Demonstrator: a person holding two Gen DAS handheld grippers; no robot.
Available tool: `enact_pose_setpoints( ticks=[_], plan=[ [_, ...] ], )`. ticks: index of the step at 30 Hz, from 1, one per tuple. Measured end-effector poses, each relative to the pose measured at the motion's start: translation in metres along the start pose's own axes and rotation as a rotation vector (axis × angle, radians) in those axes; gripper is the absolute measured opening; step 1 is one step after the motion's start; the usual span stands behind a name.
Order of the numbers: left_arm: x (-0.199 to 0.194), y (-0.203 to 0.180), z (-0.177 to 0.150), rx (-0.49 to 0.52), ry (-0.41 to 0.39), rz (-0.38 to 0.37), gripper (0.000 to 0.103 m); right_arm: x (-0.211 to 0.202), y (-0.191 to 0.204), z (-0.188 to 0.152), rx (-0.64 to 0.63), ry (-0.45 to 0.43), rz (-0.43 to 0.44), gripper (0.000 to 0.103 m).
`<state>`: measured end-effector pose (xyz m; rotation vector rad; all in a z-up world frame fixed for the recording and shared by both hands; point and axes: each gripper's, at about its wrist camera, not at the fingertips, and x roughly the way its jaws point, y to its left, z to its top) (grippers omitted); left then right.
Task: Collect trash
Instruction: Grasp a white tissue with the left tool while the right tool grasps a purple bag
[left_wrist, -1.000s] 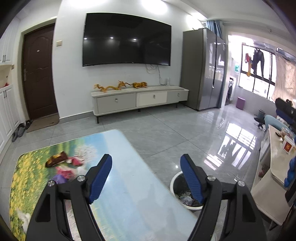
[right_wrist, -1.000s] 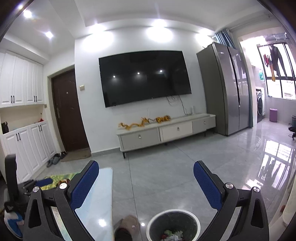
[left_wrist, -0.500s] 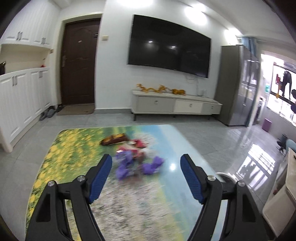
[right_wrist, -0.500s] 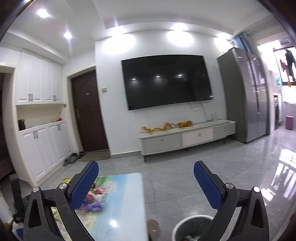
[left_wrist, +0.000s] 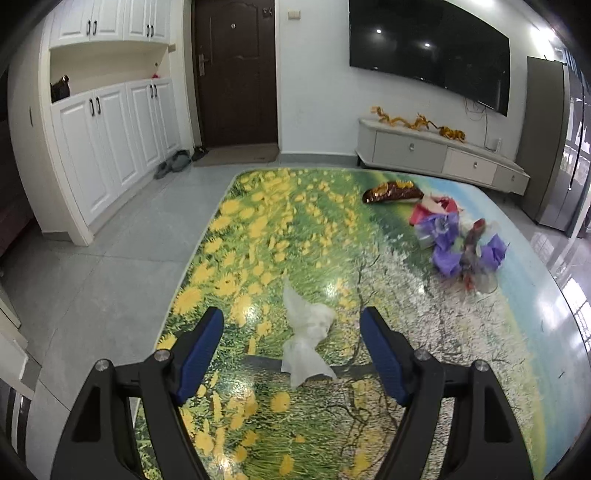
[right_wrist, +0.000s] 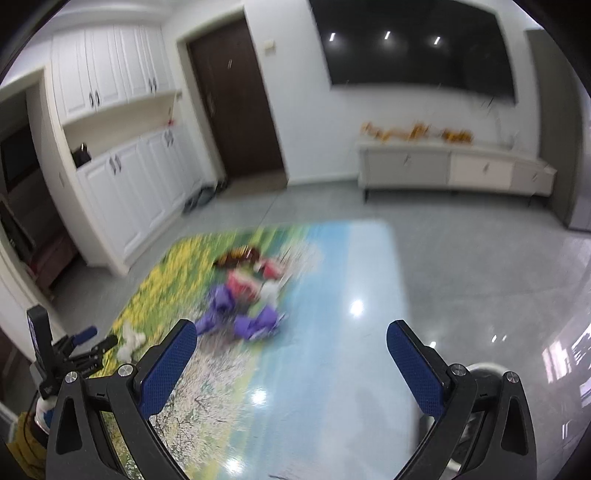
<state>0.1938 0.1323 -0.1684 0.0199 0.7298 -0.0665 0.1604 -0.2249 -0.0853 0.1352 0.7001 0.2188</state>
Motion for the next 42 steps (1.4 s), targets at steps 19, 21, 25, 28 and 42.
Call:
enact_pose_setpoints(
  ticks=[19,21,25,28,42],
  plan=[
    [0.045,0.014,-0.009,-0.086,0.137,-0.19,0.024,0.176,-0.003,-0.014,0.172,0.304,0.133,0.054],
    [0.045,0.011,-0.009,-0.075,0.138,-0.196,0.02,0.177,-0.004,-0.017,0.171,0.307,0.146,0.046],
    [0.046,0.005,-0.009,-0.057,0.14,-0.215,0.013,0.174,0.0,-0.02,0.154,0.316,0.176,0.032],
    [0.043,-0.002,-0.009,-0.039,0.132,-0.219,0.01,0.163,0.003,-0.021,0.131,0.312,0.203,0.028],
    [0.002,-0.041,-0.022,-0.032,0.1,-0.276,0.009,0.12,0.008,-0.053,-0.023,0.422,0.205,0.025]
  ],
)
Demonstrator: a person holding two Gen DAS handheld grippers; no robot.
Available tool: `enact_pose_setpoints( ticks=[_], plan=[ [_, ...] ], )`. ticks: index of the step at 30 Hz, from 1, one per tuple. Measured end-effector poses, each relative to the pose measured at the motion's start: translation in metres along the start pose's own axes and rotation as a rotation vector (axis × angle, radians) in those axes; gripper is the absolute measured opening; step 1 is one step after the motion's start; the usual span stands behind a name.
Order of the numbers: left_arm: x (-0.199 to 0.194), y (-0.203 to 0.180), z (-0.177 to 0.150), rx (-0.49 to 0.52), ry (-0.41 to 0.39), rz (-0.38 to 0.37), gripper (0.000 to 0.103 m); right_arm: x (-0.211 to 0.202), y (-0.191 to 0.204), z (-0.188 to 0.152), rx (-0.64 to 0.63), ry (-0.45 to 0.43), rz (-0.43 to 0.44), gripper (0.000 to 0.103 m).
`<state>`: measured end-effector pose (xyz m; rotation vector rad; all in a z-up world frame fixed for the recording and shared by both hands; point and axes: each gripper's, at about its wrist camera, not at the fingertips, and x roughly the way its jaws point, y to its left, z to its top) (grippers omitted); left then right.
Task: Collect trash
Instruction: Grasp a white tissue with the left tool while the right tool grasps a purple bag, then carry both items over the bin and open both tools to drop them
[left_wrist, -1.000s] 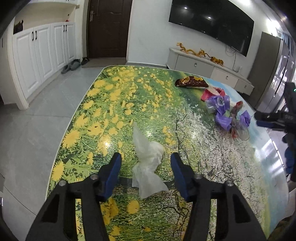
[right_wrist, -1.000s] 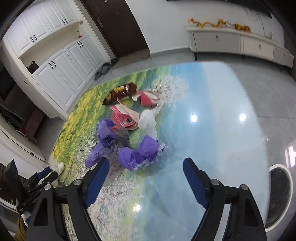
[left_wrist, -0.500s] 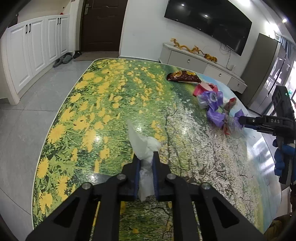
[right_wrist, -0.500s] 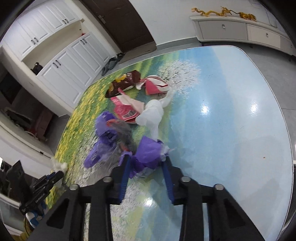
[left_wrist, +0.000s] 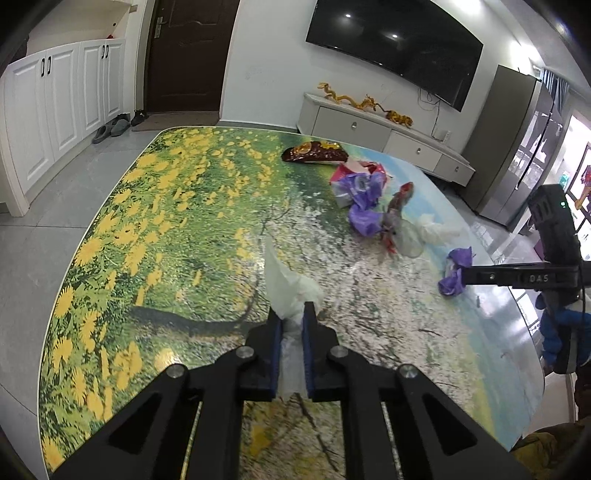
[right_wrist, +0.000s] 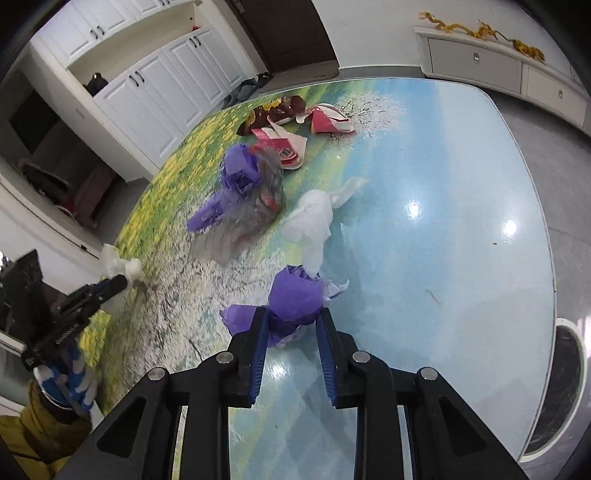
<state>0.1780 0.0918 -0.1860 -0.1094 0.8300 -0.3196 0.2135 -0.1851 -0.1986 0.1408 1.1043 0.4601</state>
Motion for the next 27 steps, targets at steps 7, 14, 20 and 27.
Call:
enact_pose_setpoints(
  ticks=[7,14,20,27],
  plan=[
    [-0.021,-0.01,-0.006,0.012,-0.017,0.022,0.009,0.007,-0.002,0.002,0.023,-0.016,0.037,0.046],
    [-0.026,-0.008,-0.009,-0.006,-0.009,0.044,0.009,0.022,-0.002,0.017,0.075,-0.017,0.112,0.053],
    [-0.021,-0.009,-0.01,-0.004,0.003,0.042,0.009,0.024,0.019,0.013,-0.048,0.025,0.092,0.053],
    [-0.023,-0.016,-0.009,0.003,0.0,0.021,0.009,0.023,0.034,-0.002,-0.187,0.085,0.057,0.029]
  ],
)
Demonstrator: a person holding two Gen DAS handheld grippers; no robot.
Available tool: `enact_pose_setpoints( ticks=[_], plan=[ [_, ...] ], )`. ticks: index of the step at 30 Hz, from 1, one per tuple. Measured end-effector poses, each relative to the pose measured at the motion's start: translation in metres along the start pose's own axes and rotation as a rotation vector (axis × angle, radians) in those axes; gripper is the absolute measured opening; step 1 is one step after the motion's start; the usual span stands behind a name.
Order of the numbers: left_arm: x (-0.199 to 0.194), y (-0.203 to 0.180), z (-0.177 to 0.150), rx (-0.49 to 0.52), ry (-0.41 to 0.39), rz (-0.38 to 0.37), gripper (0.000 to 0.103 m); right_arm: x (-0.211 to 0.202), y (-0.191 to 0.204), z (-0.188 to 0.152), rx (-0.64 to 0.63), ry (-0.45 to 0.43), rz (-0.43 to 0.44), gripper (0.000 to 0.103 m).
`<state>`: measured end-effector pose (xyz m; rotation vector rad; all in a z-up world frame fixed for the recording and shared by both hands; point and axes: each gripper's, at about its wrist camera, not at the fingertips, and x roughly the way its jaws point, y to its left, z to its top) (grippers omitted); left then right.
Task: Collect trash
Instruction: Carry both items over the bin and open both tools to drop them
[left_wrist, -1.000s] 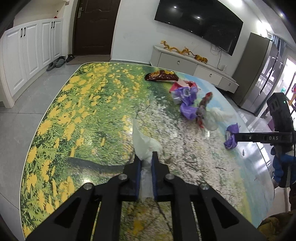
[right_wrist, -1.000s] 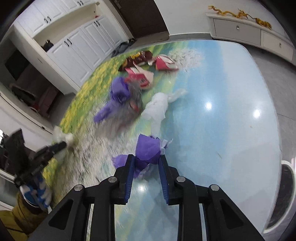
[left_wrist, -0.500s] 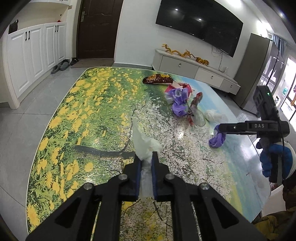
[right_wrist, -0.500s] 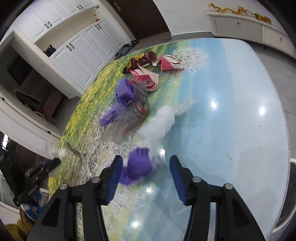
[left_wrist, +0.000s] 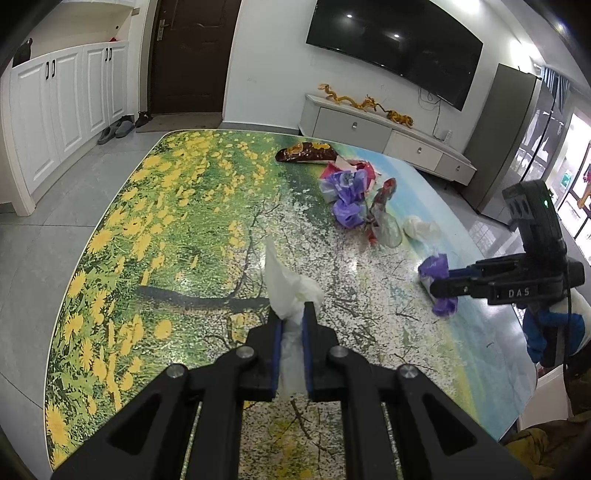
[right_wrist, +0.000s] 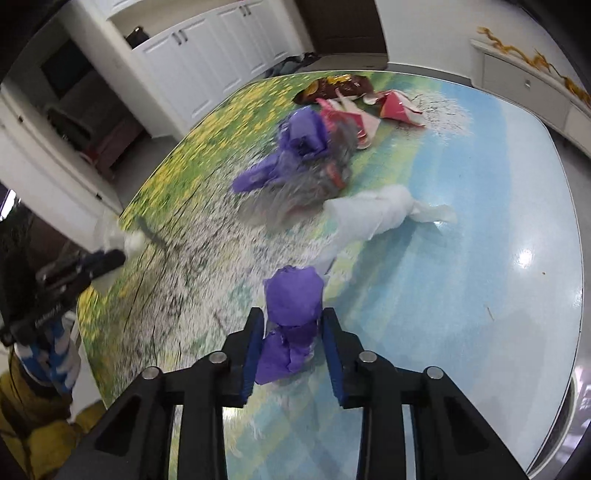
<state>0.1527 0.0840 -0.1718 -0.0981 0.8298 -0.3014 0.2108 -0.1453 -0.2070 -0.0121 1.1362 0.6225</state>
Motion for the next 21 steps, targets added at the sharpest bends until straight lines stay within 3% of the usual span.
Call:
enact_pose_setpoints(
  ticks=[9,14,21],
  plan=[
    [-0.01,-0.022,0.007,0.026,-0.014,-0.05,0.009,-0.021,0.015,-0.04,-0.092,0.02,0.115,0.029],
    [-0.011,-0.046,0.016,0.055,-0.005,-0.107,0.009,-0.052,0.007,-0.06,-0.072,-0.065,0.173,0.029],
    [-0.003,-0.11,0.041,0.162,0.02,-0.212,0.009,-0.106,-0.029,-0.079,-0.003,-0.23,0.14,0.029]
  ],
)
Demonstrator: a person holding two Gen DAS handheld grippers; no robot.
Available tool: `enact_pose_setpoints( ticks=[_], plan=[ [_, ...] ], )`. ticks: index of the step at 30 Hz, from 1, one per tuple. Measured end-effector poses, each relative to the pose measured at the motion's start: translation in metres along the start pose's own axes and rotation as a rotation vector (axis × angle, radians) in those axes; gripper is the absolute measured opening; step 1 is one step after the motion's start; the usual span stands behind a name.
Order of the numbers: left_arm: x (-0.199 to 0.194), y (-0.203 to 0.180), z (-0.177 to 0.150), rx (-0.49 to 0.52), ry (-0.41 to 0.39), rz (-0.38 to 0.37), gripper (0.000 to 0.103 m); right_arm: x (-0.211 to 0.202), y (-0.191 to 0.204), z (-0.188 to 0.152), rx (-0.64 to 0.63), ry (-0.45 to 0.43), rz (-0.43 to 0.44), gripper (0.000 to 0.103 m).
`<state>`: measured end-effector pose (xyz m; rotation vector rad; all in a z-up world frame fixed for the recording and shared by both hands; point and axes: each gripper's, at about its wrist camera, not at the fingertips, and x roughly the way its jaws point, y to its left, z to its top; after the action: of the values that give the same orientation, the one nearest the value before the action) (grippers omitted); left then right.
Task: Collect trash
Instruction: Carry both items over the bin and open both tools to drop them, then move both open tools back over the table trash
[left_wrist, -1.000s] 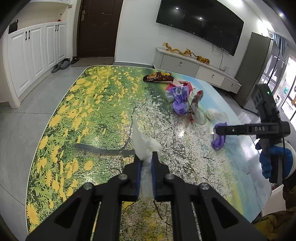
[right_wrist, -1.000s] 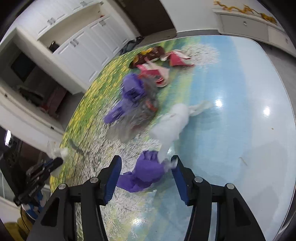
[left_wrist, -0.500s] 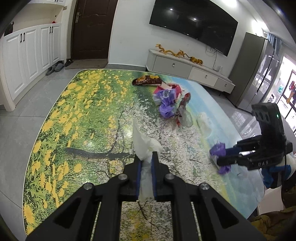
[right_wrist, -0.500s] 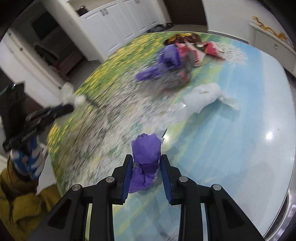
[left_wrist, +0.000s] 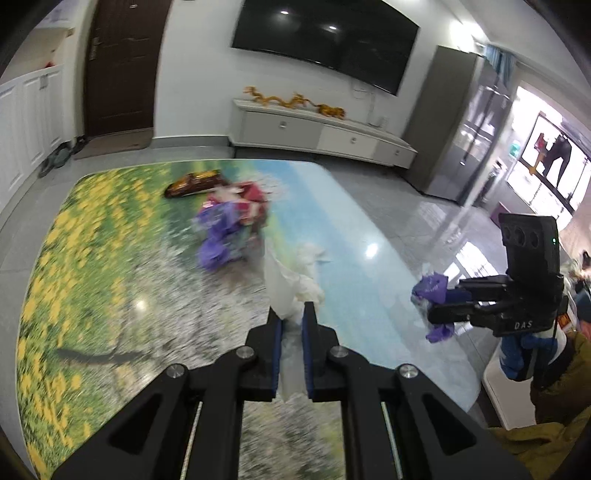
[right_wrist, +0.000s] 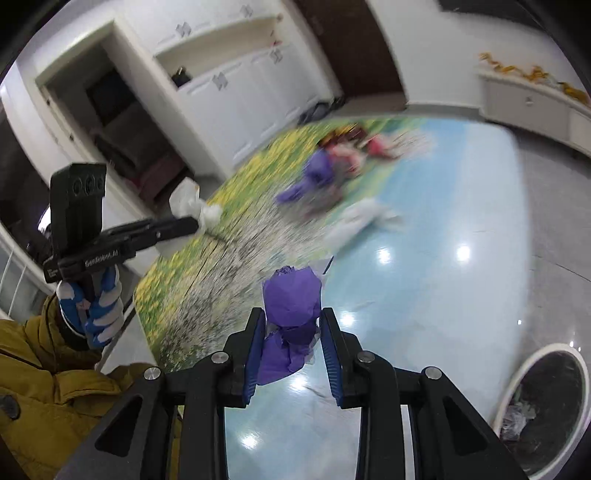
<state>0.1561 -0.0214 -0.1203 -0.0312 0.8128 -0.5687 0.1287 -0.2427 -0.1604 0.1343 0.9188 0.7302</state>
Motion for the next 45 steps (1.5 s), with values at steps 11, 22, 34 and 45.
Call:
enact_pose_setpoints(
  ticks=[11,22,34,45],
  plan=[
    [0.109,-0.169,0.051,0.289,0.158,-0.226,0.009,-0.116,-0.126,-0.073,0.295,-0.243,-0.338,0.029],
    [0.24,-0.297,0.063,0.406,0.293,-0.299,0.011,-0.143,-0.238,-0.151,0.607,-0.285,-0.505,0.032],
    [0.29,-0.309,0.067,0.342,0.332,-0.304,0.051,-0.136,-0.272,-0.178,0.714,-0.261,-0.566,0.062],
    [0.226,-0.304,0.079,0.341,0.186,-0.273,0.051,-0.178,-0.223,-0.169,0.677,-0.366,-0.654,0.062]
  ],
)
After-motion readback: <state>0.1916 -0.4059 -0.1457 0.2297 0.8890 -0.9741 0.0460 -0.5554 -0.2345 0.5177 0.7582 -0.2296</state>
